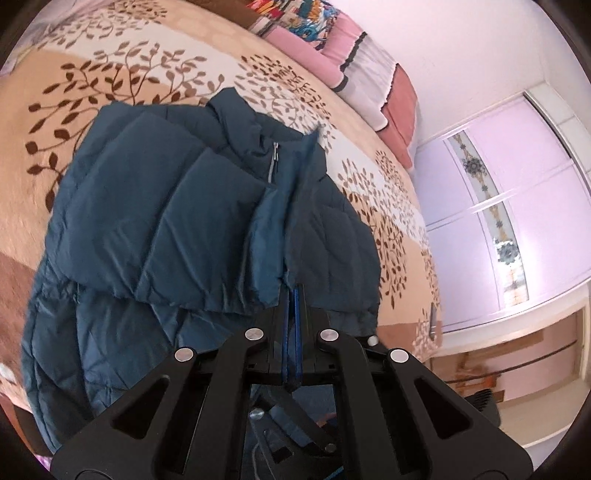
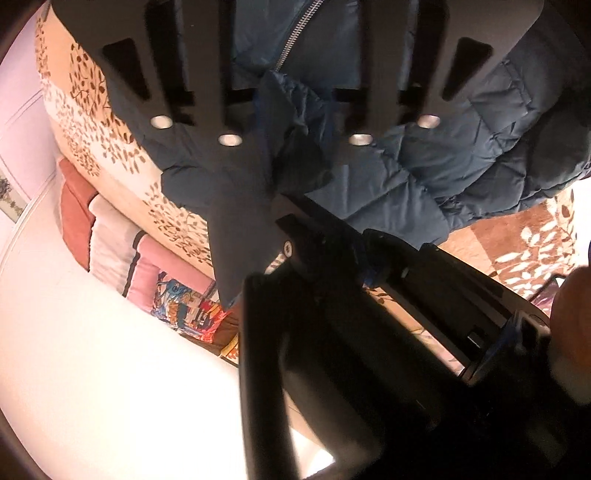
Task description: Fold large clothes
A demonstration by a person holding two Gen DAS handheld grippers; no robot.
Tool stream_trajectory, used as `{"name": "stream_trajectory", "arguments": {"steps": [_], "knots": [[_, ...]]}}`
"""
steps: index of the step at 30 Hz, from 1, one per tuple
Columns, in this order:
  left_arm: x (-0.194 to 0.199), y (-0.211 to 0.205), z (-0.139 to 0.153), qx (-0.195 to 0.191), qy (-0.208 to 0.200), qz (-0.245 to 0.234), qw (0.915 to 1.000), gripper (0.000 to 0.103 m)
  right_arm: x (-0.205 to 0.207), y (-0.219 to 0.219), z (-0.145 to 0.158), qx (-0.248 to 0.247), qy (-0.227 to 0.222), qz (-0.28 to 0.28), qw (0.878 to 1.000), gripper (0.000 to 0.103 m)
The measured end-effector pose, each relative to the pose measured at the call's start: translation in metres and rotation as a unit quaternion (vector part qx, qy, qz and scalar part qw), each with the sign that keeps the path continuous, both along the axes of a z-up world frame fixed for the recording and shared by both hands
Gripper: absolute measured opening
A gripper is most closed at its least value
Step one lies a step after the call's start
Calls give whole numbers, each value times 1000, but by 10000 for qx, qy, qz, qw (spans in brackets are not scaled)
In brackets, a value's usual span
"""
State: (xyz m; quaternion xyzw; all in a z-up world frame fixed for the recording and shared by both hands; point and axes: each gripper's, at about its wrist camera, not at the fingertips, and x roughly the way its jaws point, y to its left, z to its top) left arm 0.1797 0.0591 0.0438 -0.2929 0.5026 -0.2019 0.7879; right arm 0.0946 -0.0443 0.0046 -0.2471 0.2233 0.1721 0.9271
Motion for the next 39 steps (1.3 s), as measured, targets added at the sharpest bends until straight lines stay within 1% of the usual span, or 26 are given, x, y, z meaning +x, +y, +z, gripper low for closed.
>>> {"name": "stream_trajectory", "arguments": {"steps": [2,5,7,8,10,12,14,17,19,21,23,24,27,33,36,38,39], "knots": [[-1,-3,1,29,-49,-70,10000,2,0,-5,0,44,-9,40,10000,11],[-4,-10,9,92,-188,-213,9996,2,-3,-14,5,211,-40,2,9998,10],[-5,-16,16,203,-306,-308,9989,2,-7,-20,8,328,-56,-48,9994,10],[-6,-19,19,288,-366,-336,9984,3,-8,-20,8,365,-47,-71,9993,10],[-9,-22,25,327,-443,-366,9978,4,-11,-28,10,461,13,-147,9988,10],[-11,-23,31,368,-511,-334,9975,13,-7,-39,8,568,106,-277,9979,10],[-14,-21,36,340,-591,-264,9973,20,-4,-53,9,740,222,-446,9960,10],[-20,-17,38,373,-657,-178,9970,25,-2,-82,13,1203,445,-809,9884,10],[-25,-14,35,496,-651,-134,9966,27,2,-106,14,1576,642,-1072,9796,10],[-30,-11,28,593,-578,-77,9965,27,5,-134,12,1970,866,-1349,9672,10],[-34,-4,19,623,-444,12,9971,27,11,-166,3,2457,1236,-1666,9469,10],[-37,-1,14,630,-372,61,9973,27,13,-176,-3,2615,1368,-1771,9389,10],[-47,8,-2,742,-207,176,9969,27,17,-210,-27,3238,1899,-2071,9035,10],[-68,20,-37,1245,90,276,9918,27,18,-229,-61,3854,2535,-2252,8582,10],[-79,29,-53,1432,213,384,9887,30,18,-232,-68,4046,2705,-2294,8429,10],[-82,35,-60,1486,288,464,9874,32,16,-234,-70,4133,2748,-2302,8371,10],[-84,38,-64,1532,325,511,9863,33,15,-233,-70,4139,2762,-2304,8363,10]]}}
